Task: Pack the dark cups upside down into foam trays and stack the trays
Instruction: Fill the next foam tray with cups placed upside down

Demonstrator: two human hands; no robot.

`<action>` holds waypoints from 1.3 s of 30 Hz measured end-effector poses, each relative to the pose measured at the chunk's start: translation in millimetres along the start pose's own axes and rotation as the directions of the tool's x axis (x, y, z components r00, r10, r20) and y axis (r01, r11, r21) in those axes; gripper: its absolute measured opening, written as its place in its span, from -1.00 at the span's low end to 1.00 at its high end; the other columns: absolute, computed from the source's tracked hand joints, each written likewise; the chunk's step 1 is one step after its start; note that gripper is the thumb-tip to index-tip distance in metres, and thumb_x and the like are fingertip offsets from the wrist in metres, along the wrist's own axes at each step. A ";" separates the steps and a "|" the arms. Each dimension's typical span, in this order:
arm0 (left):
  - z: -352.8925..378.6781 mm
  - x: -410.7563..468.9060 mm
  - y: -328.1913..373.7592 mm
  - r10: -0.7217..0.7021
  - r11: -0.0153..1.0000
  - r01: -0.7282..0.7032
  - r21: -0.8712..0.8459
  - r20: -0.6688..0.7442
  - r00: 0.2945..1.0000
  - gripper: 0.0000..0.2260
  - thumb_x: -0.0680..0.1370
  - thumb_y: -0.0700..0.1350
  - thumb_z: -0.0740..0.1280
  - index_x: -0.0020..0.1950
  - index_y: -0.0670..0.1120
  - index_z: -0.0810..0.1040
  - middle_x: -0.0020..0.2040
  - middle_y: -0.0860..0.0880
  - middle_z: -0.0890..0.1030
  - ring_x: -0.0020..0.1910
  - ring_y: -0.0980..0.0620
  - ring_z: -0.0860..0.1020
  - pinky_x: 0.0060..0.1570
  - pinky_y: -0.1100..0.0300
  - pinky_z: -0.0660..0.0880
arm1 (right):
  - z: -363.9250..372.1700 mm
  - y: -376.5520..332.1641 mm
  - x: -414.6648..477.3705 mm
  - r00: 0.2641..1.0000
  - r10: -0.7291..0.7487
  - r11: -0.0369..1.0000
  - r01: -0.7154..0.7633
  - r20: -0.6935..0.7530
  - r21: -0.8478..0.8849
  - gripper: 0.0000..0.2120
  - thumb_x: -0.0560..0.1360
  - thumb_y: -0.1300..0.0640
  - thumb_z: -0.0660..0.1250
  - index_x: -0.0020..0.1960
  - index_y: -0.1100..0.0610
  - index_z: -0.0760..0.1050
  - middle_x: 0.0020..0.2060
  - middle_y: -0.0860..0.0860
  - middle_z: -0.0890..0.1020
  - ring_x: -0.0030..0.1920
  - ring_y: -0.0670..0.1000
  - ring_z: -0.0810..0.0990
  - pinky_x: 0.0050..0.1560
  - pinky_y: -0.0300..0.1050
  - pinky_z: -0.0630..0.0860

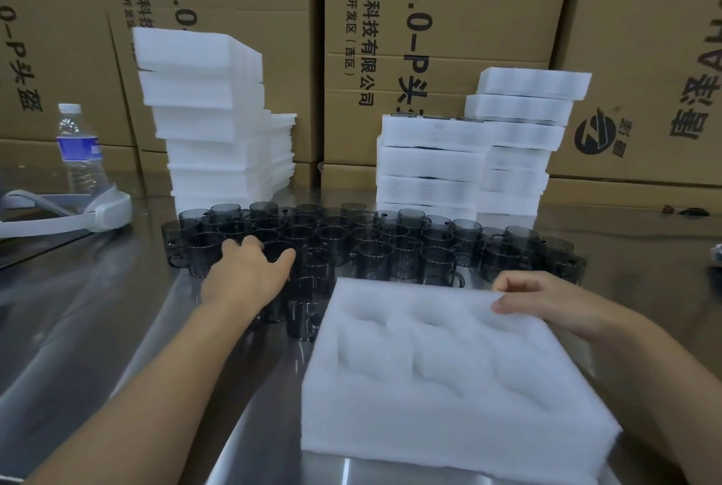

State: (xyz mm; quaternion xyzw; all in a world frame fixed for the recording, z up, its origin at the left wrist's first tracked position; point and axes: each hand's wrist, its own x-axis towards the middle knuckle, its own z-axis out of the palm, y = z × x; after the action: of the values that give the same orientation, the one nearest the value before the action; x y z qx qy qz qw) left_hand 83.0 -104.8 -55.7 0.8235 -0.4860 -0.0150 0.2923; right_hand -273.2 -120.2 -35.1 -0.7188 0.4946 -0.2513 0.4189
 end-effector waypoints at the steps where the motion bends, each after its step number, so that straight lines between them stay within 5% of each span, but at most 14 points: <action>1: 2.1 -2.2 2.5 0.013 0.999 -0.014 -0.041 -0.006 1.000 -0.45 0.54 0.28 0.16 0.37 -0.08 0.35 0.35 -0.14 0.30 0.04 -0.19 0.50 -0.12 0.08 0.37 | -2.8 1.6 0.4 1.000 0.008 1.000 -0.008 -0.025 -0.005 -0.90 0.48 0.28 0.37 -0.20 0.20 0.48 -0.29 0.09 0.55 -0.27 0.04 0.48 -0.26 -0.13 0.36; 11: 24.0 -23.8 25.0 0.210 0.893 -0.183 -0.411 0.022 0.977 -0.62 0.57 0.18 0.21 0.24 -0.04 0.45 0.25 -0.01 0.30 0.02 0.05 0.46 0.00 0.20 0.33 | -25.7 16.3 -1.0 0.991 0.090 0.990 -0.079 -0.094 0.119 -0.92 0.41 0.29 0.37 -0.19 0.15 0.62 -0.25 0.11 0.67 -0.30 0.04 0.62 -0.33 -0.20 0.53; 17: 13.9 -18.7 21.6 0.281 0.959 -0.283 -0.030 -0.052 0.958 -0.61 0.54 0.31 0.08 0.12 0.09 0.49 0.22 0.08 0.44 0.00 -0.02 0.54 -0.11 0.11 0.42 | -35.6 23.5 0.2 0.989 0.080 0.970 -0.048 -0.124 0.237 -0.88 0.39 0.29 0.34 -0.20 0.12 0.62 -0.25 0.12 0.66 -0.33 0.07 0.62 -0.36 -0.18 0.55; 23: 15.6 -16.9 21.7 0.335 0.922 -0.334 -0.195 -0.025 0.942 -0.81 0.55 0.20 0.21 -0.06 0.13 0.52 0.07 0.12 0.49 -0.05 0.08 0.46 -0.10 0.15 0.34 | -34.7 30.0 4.7 0.991 0.091 0.965 -0.064 -0.094 0.254 -0.82 0.40 0.32 0.30 -0.24 0.11 0.62 -0.27 0.14 0.64 -0.33 0.07 0.62 -0.36 -0.18 0.54; 26: 14.9 -19.0 21.4 0.365 0.918 -0.363 -0.158 -0.020 0.931 -0.82 0.55 0.20 0.21 -0.05 0.15 0.52 0.00 0.15 0.50 -0.09 0.09 0.48 -0.17 0.16 0.37 | -33.2 29.4 3.3 0.991 0.114 0.965 -0.096 -0.062 0.245 -0.90 0.32 0.26 0.36 -0.22 0.11 0.62 -0.25 0.14 0.65 -0.30 0.09 0.63 -0.32 -0.14 0.55; 29: 5.9 -20.1 19.6 0.410 0.911 -0.411 -0.015 -0.063 0.910 -0.80 0.55 0.19 0.20 -0.01 0.17 0.56 -0.30 0.19 0.52 -0.30 0.13 0.49 -0.39 0.22 0.33 | -32.5 29.1 2.2 0.990 0.132 0.967 -0.118 -0.050 0.224 -0.87 0.23 0.20 0.39 -0.21 0.11 0.61 -0.24 0.13 0.65 -0.29 0.09 0.62 -0.28 -0.14 0.54; 32: -3.8 -22.8 22.3 0.458 0.889 -0.443 0.118 -0.184 0.870 -0.78 0.56 0.17 0.19 -0.05 0.16 0.61 -0.31 0.18 0.56 -0.30 0.10 0.51 -0.39 0.24 0.34 | -29.4 27.8 1.8 0.990 0.131 0.970 -0.120 -0.041 0.211 -0.86 0.20 0.18 0.38 -0.24 0.10 0.60 -0.25 0.12 0.64 -0.28 0.09 0.61 -0.24 -0.12 0.51; 35: -15.6 -30.2 24.8 0.523 0.831 -0.556 -0.014 -0.321 0.789 -0.77 0.50 0.20 0.24 -0.23 0.17 0.61 -0.30 0.20 0.59 -0.31 0.17 0.52 -0.36 0.27 0.36 | -28.8 28.1 2.4 0.991 0.125 0.971 -0.113 -0.048 0.213 -0.84 0.17 0.17 0.37 -0.25 0.10 0.59 -0.26 0.12 0.63 -0.28 0.10 0.60 -0.23 -0.11 0.49; 39: -20.8 -49.4 26.8 0.770 0.597 -0.760 -0.256 -0.084 0.633 -0.70 0.36 0.33 0.23 -0.43 0.21 0.55 -0.44 0.27 0.56 -0.37 0.25 0.54 -0.38 0.38 0.31 | -30.8 29.8 4.0 0.990 0.128 0.975 -0.113 -0.064 0.194 -0.83 0.20 0.18 0.38 -0.21 0.11 0.61 -0.23 0.13 0.65 -0.27 0.10 0.62 -0.25 -0.14 0.53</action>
State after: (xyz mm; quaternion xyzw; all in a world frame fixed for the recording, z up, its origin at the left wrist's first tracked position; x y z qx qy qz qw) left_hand 42.1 -64.7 -38.0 0.4880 -0.7899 0.0319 0.3701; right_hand -310.5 -139.5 -44.6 -0.6342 0.5267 -0.2986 0.4808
